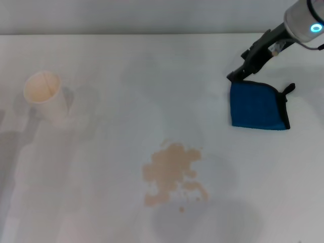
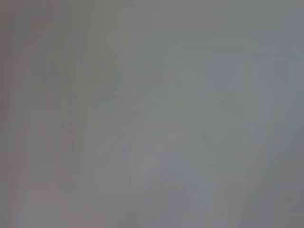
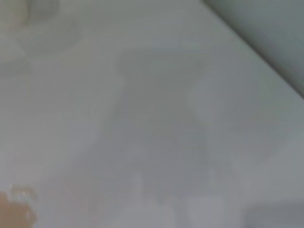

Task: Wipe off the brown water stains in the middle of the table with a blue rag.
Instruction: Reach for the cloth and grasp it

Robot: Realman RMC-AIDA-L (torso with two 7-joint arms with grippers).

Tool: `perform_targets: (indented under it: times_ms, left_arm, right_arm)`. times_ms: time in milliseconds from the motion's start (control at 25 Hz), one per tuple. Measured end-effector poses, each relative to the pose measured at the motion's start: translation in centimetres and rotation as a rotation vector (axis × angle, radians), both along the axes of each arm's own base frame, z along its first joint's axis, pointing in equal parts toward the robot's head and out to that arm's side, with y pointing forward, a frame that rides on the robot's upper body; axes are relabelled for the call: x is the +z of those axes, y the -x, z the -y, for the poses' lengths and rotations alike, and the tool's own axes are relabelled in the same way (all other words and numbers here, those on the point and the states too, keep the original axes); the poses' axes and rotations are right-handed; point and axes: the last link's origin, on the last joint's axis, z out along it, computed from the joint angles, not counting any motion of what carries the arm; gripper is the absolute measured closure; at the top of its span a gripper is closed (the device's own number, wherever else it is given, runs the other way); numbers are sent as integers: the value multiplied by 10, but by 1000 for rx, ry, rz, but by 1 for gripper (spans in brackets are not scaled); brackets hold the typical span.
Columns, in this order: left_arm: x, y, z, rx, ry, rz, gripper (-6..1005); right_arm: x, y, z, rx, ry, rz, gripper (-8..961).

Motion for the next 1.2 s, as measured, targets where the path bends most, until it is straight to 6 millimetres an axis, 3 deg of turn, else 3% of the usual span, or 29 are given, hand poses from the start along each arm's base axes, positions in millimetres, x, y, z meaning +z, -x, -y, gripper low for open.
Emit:
perform_targets:
  times_ms: [360,720,1200]
  left_arm:
    - [-8,0,-1,18,35,18,124]
    - [-9,3,1,29,51,0,124]
    - [-16,5,1,50,93,0,125]
  right_arm:
    - [-28,-14,15,-7,30,176,171]
    - [-35,-39,18,-52,15,225,184]
    - [-45,-54,21,-68,13,251,205]
